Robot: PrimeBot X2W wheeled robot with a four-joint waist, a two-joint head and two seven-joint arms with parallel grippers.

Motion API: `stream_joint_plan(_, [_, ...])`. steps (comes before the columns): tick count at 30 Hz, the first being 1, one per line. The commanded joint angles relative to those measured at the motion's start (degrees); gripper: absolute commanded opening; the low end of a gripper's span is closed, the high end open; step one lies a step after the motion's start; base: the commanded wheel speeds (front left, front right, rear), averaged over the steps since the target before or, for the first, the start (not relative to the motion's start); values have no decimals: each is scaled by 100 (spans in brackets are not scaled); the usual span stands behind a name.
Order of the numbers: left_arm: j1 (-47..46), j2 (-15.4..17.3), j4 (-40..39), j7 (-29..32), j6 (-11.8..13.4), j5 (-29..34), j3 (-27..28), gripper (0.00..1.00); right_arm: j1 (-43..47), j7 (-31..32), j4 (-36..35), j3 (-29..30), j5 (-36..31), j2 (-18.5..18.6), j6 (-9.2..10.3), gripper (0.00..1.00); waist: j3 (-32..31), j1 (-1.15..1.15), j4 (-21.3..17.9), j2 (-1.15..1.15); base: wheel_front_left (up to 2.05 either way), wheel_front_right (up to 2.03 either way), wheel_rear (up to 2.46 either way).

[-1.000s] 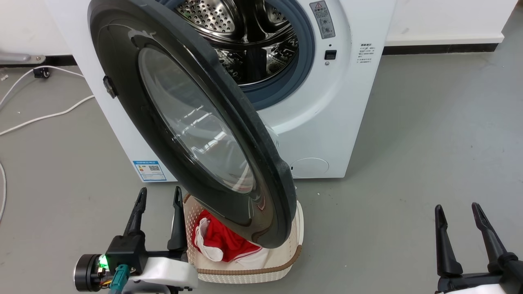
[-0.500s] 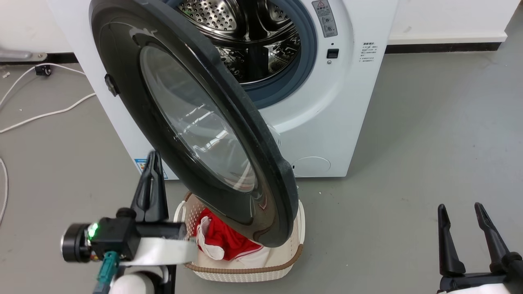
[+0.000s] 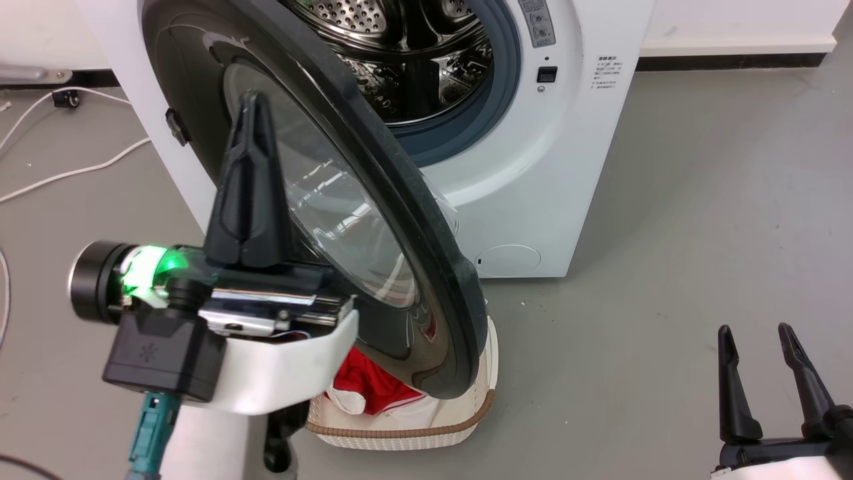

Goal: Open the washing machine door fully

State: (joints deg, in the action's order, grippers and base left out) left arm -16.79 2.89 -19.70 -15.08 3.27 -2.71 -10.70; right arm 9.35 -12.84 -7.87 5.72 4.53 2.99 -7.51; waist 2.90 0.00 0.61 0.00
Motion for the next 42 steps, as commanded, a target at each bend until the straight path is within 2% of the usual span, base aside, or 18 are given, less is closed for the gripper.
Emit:
stream_joint_plan(1, [-130,-2,-59,-13,6,11,-128,0,-95,-17,7,16,23,-22,4,100,21,0,-9,0,0,0,0])
stream_joint_plan(5, [-321,-3,-152,-12,-31,21,-432,0,-104,-23,21,12,38,-22,4,100,44,0,-16,0,0,0,0])
stream_joint_plan(10, [-470,-2,-160,66,-228,-55,-1160,0,-111,-18,36,31,62,-21,4,100,77,0,-13,0,0,0,0])
stream_joint_plan(15, [-316,0,30,424,-492,-325,-2056,0,-126,-21,72,28,115,-21,4,100,124,0,3,0,0,0,0])
stream_joint_plan(20, [31,0,411,845,-594,-581,-2655,0,-151,-31,124,-14,149,-19,4,100,133,0,-8,0,0,0,0])
stream_joint_plan(29, [1097,182,1026,1147,-455,-929,-3038,0,-117,-26,199,-63,174,-19,4,100,118,0,-25,0,0,0,0])
stream_joint_plan(37, [838,119,1649,873,-405,-920,-3024,0,-241,-18,222,-166,166,-19,4,100,230,0,-55,0,0,0,0])
stream_joint_plan(42, [544,45,2039,584,-205,-966,-3036,0,-312,-33,294,-252,252,-19,4,100,320,0,-126,0,0,0,0])
